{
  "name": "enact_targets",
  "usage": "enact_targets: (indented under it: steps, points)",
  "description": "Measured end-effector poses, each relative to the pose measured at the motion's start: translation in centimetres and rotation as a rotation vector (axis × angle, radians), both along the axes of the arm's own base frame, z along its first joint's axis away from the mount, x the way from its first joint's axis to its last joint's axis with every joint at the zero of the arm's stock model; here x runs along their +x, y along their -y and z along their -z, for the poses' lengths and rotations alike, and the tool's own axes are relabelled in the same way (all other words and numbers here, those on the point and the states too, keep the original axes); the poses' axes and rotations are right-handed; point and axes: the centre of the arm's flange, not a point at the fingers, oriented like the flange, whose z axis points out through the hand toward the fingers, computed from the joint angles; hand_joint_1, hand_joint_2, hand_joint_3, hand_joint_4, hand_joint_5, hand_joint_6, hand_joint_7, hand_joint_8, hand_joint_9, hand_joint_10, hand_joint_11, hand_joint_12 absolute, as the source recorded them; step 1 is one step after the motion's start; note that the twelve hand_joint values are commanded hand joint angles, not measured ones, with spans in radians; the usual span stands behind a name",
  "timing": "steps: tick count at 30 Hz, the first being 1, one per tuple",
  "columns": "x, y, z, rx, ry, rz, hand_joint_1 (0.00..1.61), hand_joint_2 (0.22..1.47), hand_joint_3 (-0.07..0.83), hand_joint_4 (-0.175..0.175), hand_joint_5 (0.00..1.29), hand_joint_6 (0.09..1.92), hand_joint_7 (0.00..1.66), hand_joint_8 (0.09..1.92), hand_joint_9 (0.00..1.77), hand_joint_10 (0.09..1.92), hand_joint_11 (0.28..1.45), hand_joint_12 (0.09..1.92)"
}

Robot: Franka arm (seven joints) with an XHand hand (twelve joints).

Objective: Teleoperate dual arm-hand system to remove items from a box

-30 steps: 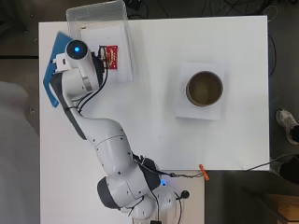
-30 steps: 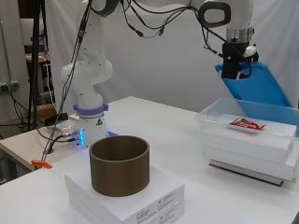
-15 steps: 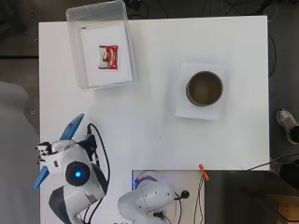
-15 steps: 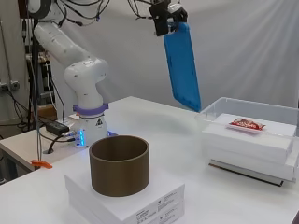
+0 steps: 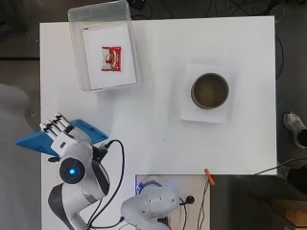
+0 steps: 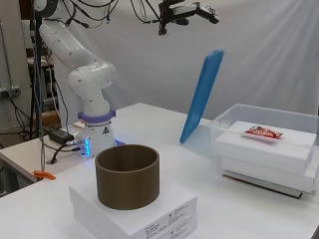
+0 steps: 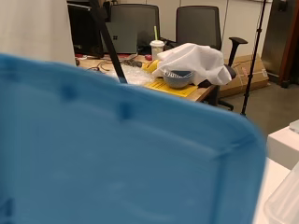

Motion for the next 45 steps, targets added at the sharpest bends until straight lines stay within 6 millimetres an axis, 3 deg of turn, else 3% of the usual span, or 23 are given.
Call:
enact_targets:
  steps: [3, 7, 12, 16, 19, 26, 29, 34, 40, 45]
  points:
    - [1.3, 0.1, -0.1, -0.024, -0.001, 0.043, 0.06, 0.95, 0.003, 0.051, 0.41, 0.09, 0.62, 0.09, 0.73, 0.09, 0.67, 0.09]
    - [5.3, 1.8, 1.2, -0.035, -0.063, 0.264, 0.09, 0.98, 0.004, 0.016, 0.39, 0.09, 0.64, 0.09, 0.74, 0.09, 0.68, 0.09]
    - [8.4, 3.7, 2.1, -0.066, -0.073, 0.405, 0.11, 1.0, 0.008, -0.012, 0.4, 0.09, 0.66, 0.09, 0.74, 0.09, 0.67, 0.09]
    - [9.9, 4.3, 2.5, -0.087, -0.078, 0.45, 0.16, 1.01, 0.009, -0.016, 0.42, 0.09, 0.66, 0.09, 0.75, 0.09, 0.66, 0.09]
    - [12.2, 5.2, 3.5, -0.085, -0.118, 0.522, 0.16, 1.01, 0.006, -0.006, 0.44, 0.09, 0.66, 0.09, 0.75, 0.09, 0.65, 0.09]
    - [23.1, 6.5, 10.2, -0.161, -0.201, 0.571, 0.09, 1.05, 0.005, 0.043, 0.52, 0.09, 0.73, 0.09, 0.82, 0.09, 0.72, 0.09]
    - [27.8, 7.4, 13.3, -0.177, -0.208, 0.57, 0.1, 1.06, 0.005, 0.042, 0.49, 0.09, 0.72, 0.09, 0.81, 0.09, 0.73, 0.09]
    - [33.3, 8.3, 16.0, -0.203, -0.238, 0.546, 0.17, 1.04, -0.002, 0.029, 0.46, 0.09, 0.69, 0.09, 0.78, 0.09, 0.71, 0.09]
    - [33.5, 9.2, 19.6, -0.25, -0.318, 0.481, 0.2, 1.06, 0.004, 0.024, 0.49, 0.09, 0.7, 0.09, 0.78, 0.09, 0.7, 0.09]
    - [34.1, 8.8, 22.0, -0.251, -0.348, 0.459, 0.21, 1.05, 0.0, 0.031, 0.5, 0.09, 0.69, 0.09, 0.77, 0.09, 0.69, 0.09]
